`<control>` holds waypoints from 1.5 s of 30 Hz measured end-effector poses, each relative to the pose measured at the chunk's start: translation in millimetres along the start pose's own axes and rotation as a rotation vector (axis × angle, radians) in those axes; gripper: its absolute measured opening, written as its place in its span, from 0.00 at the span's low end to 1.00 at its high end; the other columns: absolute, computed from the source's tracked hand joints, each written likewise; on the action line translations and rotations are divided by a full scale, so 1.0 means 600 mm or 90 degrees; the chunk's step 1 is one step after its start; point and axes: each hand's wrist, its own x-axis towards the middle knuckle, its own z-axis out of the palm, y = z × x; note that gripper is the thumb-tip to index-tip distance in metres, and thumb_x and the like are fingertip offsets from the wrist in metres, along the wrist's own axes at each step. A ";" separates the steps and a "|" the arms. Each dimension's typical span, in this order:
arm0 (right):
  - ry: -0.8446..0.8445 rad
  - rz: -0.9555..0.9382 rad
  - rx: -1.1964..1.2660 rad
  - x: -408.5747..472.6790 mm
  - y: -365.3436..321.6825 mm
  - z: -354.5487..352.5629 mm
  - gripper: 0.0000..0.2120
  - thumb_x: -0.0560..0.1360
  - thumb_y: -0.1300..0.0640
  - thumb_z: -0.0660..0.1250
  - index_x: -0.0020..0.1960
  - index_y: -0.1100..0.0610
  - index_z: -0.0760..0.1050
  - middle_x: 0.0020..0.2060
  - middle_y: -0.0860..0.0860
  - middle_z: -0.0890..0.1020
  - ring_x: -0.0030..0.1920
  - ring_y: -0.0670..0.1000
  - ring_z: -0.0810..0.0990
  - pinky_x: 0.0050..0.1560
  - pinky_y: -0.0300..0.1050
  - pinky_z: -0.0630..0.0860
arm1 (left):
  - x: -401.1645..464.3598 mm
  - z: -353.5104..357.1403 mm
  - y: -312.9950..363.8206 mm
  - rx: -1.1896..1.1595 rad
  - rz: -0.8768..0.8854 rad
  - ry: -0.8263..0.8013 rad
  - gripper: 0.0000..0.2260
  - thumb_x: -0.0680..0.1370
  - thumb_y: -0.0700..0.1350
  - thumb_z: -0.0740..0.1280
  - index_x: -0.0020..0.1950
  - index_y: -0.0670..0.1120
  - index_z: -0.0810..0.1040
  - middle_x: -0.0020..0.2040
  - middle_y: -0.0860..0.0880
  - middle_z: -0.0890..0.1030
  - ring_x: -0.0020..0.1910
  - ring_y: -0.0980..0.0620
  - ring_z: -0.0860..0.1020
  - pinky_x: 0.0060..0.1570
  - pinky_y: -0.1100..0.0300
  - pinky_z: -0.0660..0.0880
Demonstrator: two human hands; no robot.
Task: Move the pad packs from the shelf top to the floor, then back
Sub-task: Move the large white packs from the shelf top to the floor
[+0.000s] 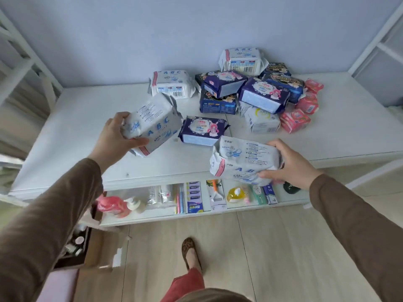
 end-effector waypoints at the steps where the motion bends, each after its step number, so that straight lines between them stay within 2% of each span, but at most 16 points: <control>1: -0.013 -0.009 0.011 -0.017 -0.002 0.010 0.34 0.56 0.36 0.80 0.56 0.39 0.69 0.47 0.40 0.83 0.47 0.43 0.82 0.49 0.48 0.79 | -0.038 -0.009 -0.003 -0.001 -0.004 0.007 0.33 0.63 0.49 0.82 0.63 0.58 0.70 0.56 0.48 0.74 0.46 0.53 0.78 0.36 0.66 0.76; 3: -0.041 -0.020 0.032 -0.055 0.001 0.035 0.34 0.56 0.36 0.81 0.57 0.40 0.69 0.49 0.42 0.83 0.51 0.49 0.82 0.55 0.54 0.79 | -0.122 -0.023 -0.012 -0.037 -0.017 0.007 0.31 0.63 0.49 0.82 0.59 0.60 0.71 0.53 0.50 0.78 0.40 0.58 0.81 0.28 0.69 0.75; 4: -0.052 -0.016 0.041 -0.079 0.004 0.050 0.35 0.56 0.38 0.82 0.58 0.40 0.69 0.51 0.43 0.82 0.53 0.50 0.82 0.57 0.55 0.78 | -0.166 -0.029 -0.017 -0.044 -0.031 0.003 0.30 0.63 0.50 0.82 0.58 0.63 0.70 0.53 0.51 0.78 0.40 0.59 0.82 0.30 0.65 0.77; 6: -0.062 0.003 0.066 -0.129 0.016 0.088 0.38 0.58 0.43 0.84 0.61 0.42 0.68 0.54 0.43 0.81 0.55 0.45 0.80 0.57 0.49 0.77 | -0.245 -0.040 -0.033 -0.017 -0.058 -0.010 0.31 0.61 0.56 0.82 0.57 0.69 0.69 0.54 0.52 0.77 0.45 0.56 0.81 0.38 0.60 0.78; 8: -0.076 0.028 0.112 -0.179 0.025 0.130 0.37 0.59 0.49 0.84 0.63 0.47 0.68 0.54 0.43 0.80 0.54 0.40 0.79 0.54 0.42 0.76 | -0.314 -0.045 -0.061 0.019 -0.085 -0.036 0.34 0.58 0.62 0.80 0.59 0.72 0.67 0.56 0.53 0.74 0.48 0.56 0.78 0.45 0.60 0.75; 11: -0.106 0.076 0.215 -0.235 0.030 0.189 0.35 0.59 0.54 0.82 0.61 0.47 0.70 0.54 0.46 0.82 0.52 0.43 0.82 0.49 0.36 0.78 | -0.392 -0.045 -0.114 0.034 -0.119 -0.084 0.39 0.56 0.66 0.79 0.64 0.67 0.67 0.58 0.52 0.76 0.51 0.52 0.79 0.50 0.54 0.77; 13: -0.124 0.102 0.250 -0.259 0.031 0.228 0.35 0.58 0.55 0.82 0.60 0.44 0.71 0.56 0.45 0.82 0.54 0.44 0.83 0.50 0.40 0.79 | -0.426 -0.044 -0.153 0.029 -0.132 -0.103 0.39 0.56 0.66 0.78 0.64 0.68 0.68 0.58 0.52 0.75 0.52 0.50 0.79 0.52 0.50 0.79; 16: -0.147 0.140 0.269 -0.284 0.032 0.297 0.35 0.58 0.55 0.82 0.60 0.41 0.71 0.56 0.40 0.81 0.55 0.44 0.83 0.48 0.42 0.81 | -0.458 -0.038 -0.218 0.043 -0.144 -0.118 0.37 0.59 0.60 0.80 0.63 0.67 0.68 0.54 0.52 0.73 0.51 0.50 0.77 0.53 0.48 0.78; 20: -0.150 0.231 0.286 -0.305 0.041 0.417 0.34 0.60 0.56 0.82 0.62 0.50 0.69 0.58 0.52 0.81 0.58 0.52 0.82 0.55 0.56 0.82 | -0.487 -0.022 -0.321 0.057 -0.174 -0.136 0.34 0.59 0.57 0.82 0.59 0.62 0.68 0.50 0.59 0.74 0.45 0.60 0.77 0.39 0.63 0.74; 24: -0.150 0.311 0.288 -0.309 0.065 0.560 0.30 0.65 0.62 0.82 0.62 0.55 0.71 0.58 0.52 0.82 0.59 0.53 0.82 0.60 0.60 0.79 | -0.500 0.017 -0.455 0.091 -0.206 -0.171 0.35 0.59 0.55 0.83 0.60 0.50 0.70 0.54 0.53 0.75 0.51 0.53 0.74 0.49 0.56 0.74; 28: -0.159 0.347 0.273 -0.295 0.118 0.709 0.27 0.65 0.62 0.82 0.59 0.55 0.74 0.56 0.51 0.84 0.59 0.54 0.83 0.59 0.56 0.80 | -0.507 0.083 -0.600 0.142 -0.219 -0.228 0.36 0.59 0.54 0.83 0.61 0.45 0.72 0.54 0.47 0.73 0.53 0.46 0.74 0.55 0.49 0.74; 32: -0.146 0.335 0.238 -0.277 0.202 0.844 0.29 0.61 0.55 0.82 0.59 0.47 0.76 0.60 0.50 0.79 0.61 0.49 0.79 0.63 0.53 0.77 | -0.512 0.187 -0.736 0.174 -0.230 -0.250 0.40 0.59 0.53 0.83 0.67 0.52 0.71 0.56 0.45 0.68 0.56 0.40 0.71 0.61 0.45 0.72; 36: -0.161 0.319 0.187 -0.248 0.306 0.964 0.31 0.59 0.48 0.81 0.59 0.40 0.74 0.59 0.46 0.77 0.63 0.52 0.75 0.64 0.57 0.75 | -0.501 0.306 -0.847 0.183 -0.266 -0.278 0.36 0.61 0.59 0.80 0.64 0.59 0.67 0.52 0.50 0.67 0.50 0.44 0.74 0.54 0.49 0.76; 39: -0.176 0.313 0.175 -0.220 0.388 1.050 0.31 0.60 0.48 0.82 0.60 0.39 0.74 0.58 0.45 0.78 0.64 0.54 0.74 0.64 0.57 0.75 | -0.479 0.396 -0.919 0.197 -0.261 -0.274 0.35 0.62 0.59 0.79 0.63 0.59 0.67 0.52 0.52 0.68 0.45 0.46 0.76 0.48 0.53 0.76; 43: -0.180 0.306 0.176 -0.180 0.483 1.157 0.30 0.62 0.49 0.82 0.60 0.38 0.73 0.57 0.42 0.76 0.66 0.52 0.70 0.64 0.51 0.74 | -0.435 0.510 -1.010 0.202 -0.209 -0.276 0.36 0.63 0.55 0.80 0.66 0.57 0.67 0.57 0.50 0.71 0.49 0.47 0.77 0.50 0.52 0.78; 45: -0.191 0.307 0.189 -0.156 0.523 1.203 0.31 0.62 0.49 0.81 0.61 0.40 0.73 0.58 0.46 0.78 0.66 0.53 0.72 0.64 0.54 0.76 | -0.407 0.559 -1.048 0.228 -0.180 -0.284 0.36 0.63 0.55 0.80 0.67 0.56 0.67 0.56 0.49 0.72 0.50 0.46 0.77 0.51 0.50 0.79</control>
